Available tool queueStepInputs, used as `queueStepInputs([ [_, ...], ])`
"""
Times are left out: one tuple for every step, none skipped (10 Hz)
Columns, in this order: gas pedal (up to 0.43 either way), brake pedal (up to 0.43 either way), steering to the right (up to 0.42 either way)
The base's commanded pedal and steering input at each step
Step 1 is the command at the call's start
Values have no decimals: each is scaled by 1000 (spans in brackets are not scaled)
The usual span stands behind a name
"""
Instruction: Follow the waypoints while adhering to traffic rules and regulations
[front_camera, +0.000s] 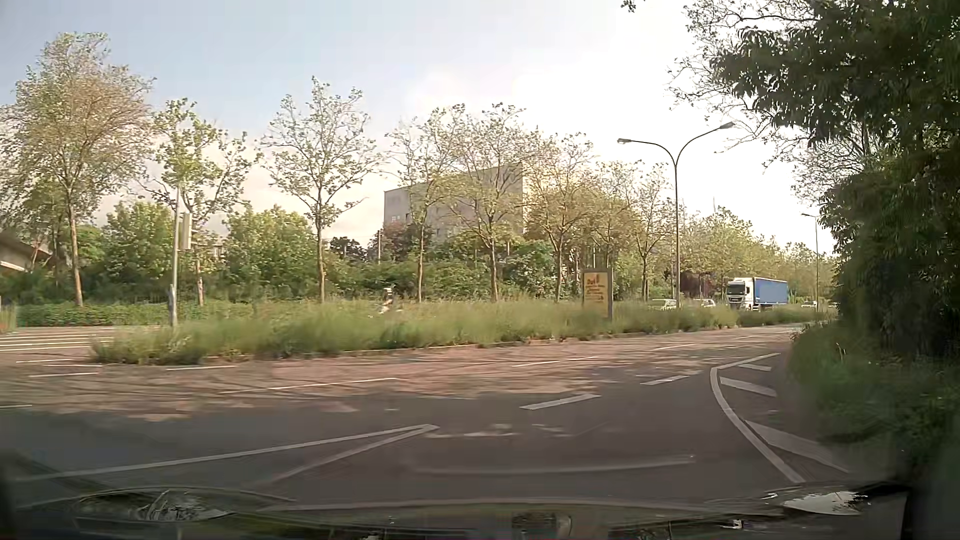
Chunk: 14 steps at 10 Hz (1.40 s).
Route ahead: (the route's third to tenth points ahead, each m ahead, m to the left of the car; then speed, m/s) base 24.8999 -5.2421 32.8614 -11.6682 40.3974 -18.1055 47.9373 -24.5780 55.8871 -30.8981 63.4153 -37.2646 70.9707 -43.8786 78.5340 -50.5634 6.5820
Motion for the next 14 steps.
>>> queueStepInputs([
  [150,0,182],
  [150,0,180],
  [157,0,174],
  [157,0,167],
  [157,0,157],
  [157,0,151],
  [169,0,150],
  [169,0,150],
  [169,0,151],
  [169,0,154],
  [169,0,157],
  [169,0,160],
  [169,0,162],
  [169,0,163],
])
